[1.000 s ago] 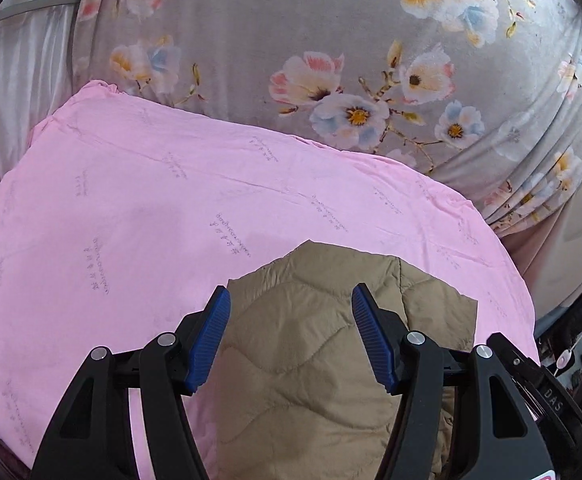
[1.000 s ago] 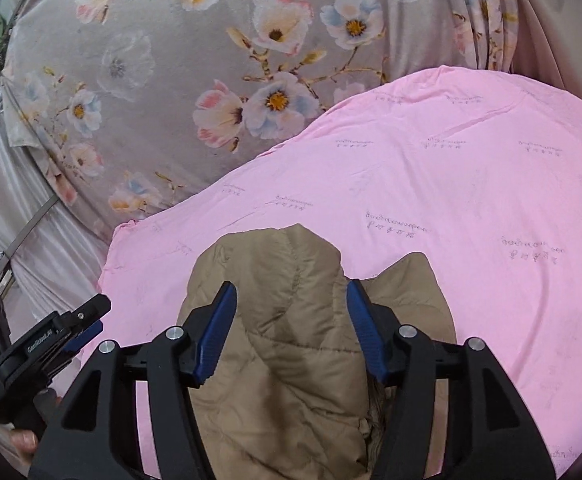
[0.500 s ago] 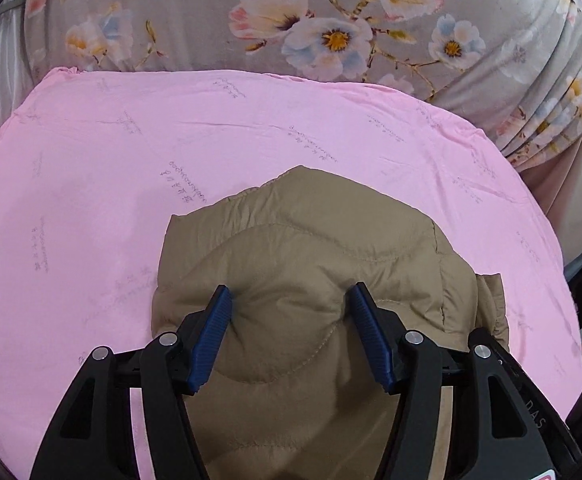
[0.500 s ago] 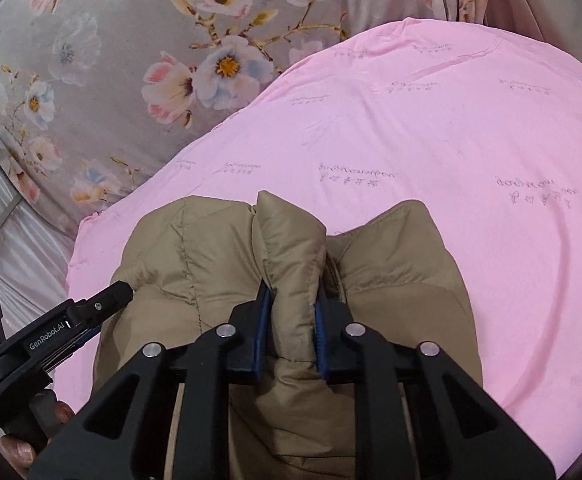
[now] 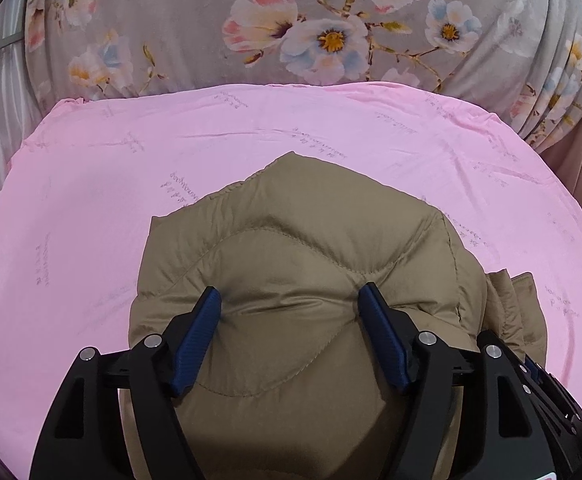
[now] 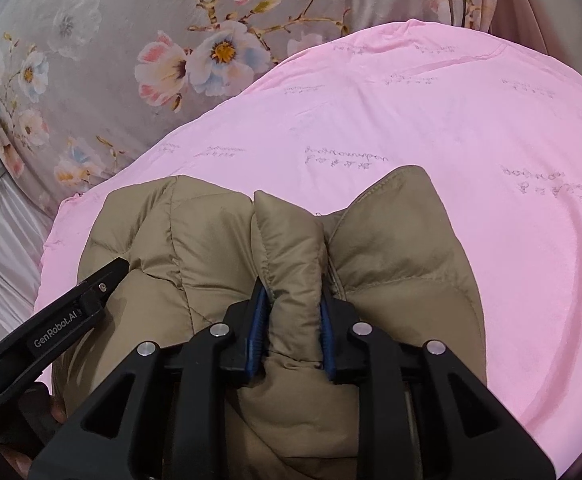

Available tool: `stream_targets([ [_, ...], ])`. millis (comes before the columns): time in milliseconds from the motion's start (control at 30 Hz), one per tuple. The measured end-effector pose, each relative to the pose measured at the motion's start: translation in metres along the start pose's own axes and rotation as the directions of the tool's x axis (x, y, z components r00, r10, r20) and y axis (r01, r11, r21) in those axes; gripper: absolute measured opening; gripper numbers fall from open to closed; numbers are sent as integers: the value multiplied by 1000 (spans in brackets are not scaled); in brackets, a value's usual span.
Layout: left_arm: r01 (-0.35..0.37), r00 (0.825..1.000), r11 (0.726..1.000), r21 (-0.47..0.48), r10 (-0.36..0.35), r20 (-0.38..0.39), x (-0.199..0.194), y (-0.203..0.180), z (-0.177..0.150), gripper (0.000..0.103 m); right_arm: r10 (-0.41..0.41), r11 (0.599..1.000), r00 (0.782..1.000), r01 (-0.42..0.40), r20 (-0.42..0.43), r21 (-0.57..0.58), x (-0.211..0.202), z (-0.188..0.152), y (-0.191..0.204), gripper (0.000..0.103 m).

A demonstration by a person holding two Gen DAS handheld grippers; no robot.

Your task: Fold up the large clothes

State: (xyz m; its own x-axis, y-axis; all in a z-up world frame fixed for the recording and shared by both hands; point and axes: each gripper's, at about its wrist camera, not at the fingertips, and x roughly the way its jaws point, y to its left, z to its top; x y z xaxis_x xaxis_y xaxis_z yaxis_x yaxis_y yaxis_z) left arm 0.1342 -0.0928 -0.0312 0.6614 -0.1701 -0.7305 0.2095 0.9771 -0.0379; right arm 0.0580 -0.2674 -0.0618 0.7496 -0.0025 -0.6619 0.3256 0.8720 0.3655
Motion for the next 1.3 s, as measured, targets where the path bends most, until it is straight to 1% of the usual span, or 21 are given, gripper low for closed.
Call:
stream_targets([
  [267, -27, 999, 1000, 14, 27, 18, 9, -5, -3, 71, -12, 1000, 1000, 12, 7, -8, 5, -4, 1, 22],
  [567, -80, 996, 996, 38, 78, 36, 16, -13, -7, 72, -14, 1000, 1000, 14, 3, -4, 10, -5, 2, 22],
  [633, -78, 996, 996, 38, 77, 36, 16, -12, -7, 72, -4, 1000, 1000, 4, 1, 1, 10, -4, 0, 22],
  [733, -76, 997, 996, 37, 75, 34, 16, -12, -6, 72, 39, 999, 999, -39, -6, 32, 8, -1, -7, 23],
  [767, -74, 997, 997, 37, 73, 30, 16, -13, -6, 72, 36, 999, 999, -36, -11, 37, 5, 1, -9, 23],
  [800, -62, 998, 997, 39, 61, 14, 14, -11, -5, 72, 13, 999, 1000, -13, -7, 35, -1, 3, -9, 25],
  [833, -54, 999, 998, 35, 54, 5, 10, -7, -4, 73, -17, 1000, 999, 16, 29, 16, -15, 4, -6, 28],
  [867, -51, 999, 998, 24, 51, 2, 3, -2, -2, 73, -30, 1000, 997, 30, 68, -1, -27, 5, -3, 28],
  [900, -54, 998, 999, 2, 54, 15, -7, 6, 1, 73, -45, 999, 991, 48, 124, -22, -43, 6, 2, 28],
  [967, -86, 994, 995, -46, 88, 57, -26, 20, 6, 72, -39, 997, 981, 50, 188, -56, -63, 9, 12, 28],
  [1000, -103, 991, 992, -71, 108, 74, -33, 26, 12, 72, -29, 996, 978, 46, 204, -78, -67, 12, 18, 28],
  [1067, -117, 989, 989, -92, 124, 75, -35, 31, 21, 72, -11, 986, 976, 48, 219, -162, -69, 18, 39, 28],
  [1100, -125, 989, 988, -94, 131, 65, -29, 30, 24, 72, -3, 977, 977, 48, 211, -207, -65, 19, 48, 28],
  [1167, -141, 989, 986, -86, 145, 39, -18, 28, 28, 72, 1, 960, 989, 40, 145, -278, -42, 19, 62, 28],
  [1200, -145, 989, 986, -80, 146, 17, -8, 25, 26, 72, -4, 957, 993, 37, 116, -286, -32, 16, 63, 28],
  [1233, -144, 990, 987, -75, 143, -11, 3, 23, 22, 72, -15, 957, 998, 34, 67, -288, -16, 12, 62, 28],
  [1267, -146, 989, 986, -74, 145, -25, 9, 23, 19, 72, -20, 957, 999, 31, 43, -288, -8, 7, 59, 27],
  [1300, -149, 989, 986, -75, 148, -21, 12, 21, 15, 72, -14, 959, 999, 26, 44, -281, -4, 3, 56, 27],
])
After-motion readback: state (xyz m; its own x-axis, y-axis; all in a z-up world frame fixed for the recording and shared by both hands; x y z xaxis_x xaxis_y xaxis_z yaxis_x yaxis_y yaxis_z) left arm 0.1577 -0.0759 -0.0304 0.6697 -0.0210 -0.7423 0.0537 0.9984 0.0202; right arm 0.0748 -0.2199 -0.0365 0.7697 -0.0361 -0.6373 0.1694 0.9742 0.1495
